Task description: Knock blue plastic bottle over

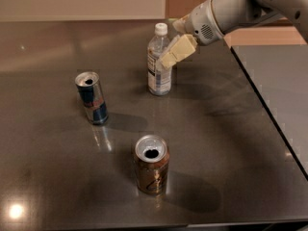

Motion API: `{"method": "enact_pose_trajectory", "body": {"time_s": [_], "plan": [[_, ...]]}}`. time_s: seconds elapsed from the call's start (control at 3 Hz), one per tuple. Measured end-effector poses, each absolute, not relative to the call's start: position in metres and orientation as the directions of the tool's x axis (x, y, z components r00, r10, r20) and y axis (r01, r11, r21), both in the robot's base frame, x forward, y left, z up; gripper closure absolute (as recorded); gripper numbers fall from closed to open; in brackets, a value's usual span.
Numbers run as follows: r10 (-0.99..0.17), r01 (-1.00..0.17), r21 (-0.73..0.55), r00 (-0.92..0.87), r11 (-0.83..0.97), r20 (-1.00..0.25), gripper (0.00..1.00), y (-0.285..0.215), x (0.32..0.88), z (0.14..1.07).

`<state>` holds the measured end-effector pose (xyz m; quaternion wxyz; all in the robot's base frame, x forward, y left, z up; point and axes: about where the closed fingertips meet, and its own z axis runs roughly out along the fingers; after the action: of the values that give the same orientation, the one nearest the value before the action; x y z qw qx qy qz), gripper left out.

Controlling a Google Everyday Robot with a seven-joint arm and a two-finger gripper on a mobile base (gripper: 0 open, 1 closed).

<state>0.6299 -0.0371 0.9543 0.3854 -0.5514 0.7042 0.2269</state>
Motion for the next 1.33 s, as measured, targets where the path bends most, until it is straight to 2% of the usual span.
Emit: {"method": "enact_pose_trajectory", "body": {"time_s": [0.33, 1.0, 1.33], "plan": [[-0.590, -0.962, -0.084, -0.090, 0.260, -0.802, 0.16, -0.023, 0.630, 0.951], [-0.578, -0.968, -0.080, -0.075, 0.238, -0.812, 0.62, -0.019, 0.620, 0.959], [-0.633, -0.966, -0.111, -0.064, 0.233, -0.771, 0.85, -0.032, 0.611, 0.972]]}}
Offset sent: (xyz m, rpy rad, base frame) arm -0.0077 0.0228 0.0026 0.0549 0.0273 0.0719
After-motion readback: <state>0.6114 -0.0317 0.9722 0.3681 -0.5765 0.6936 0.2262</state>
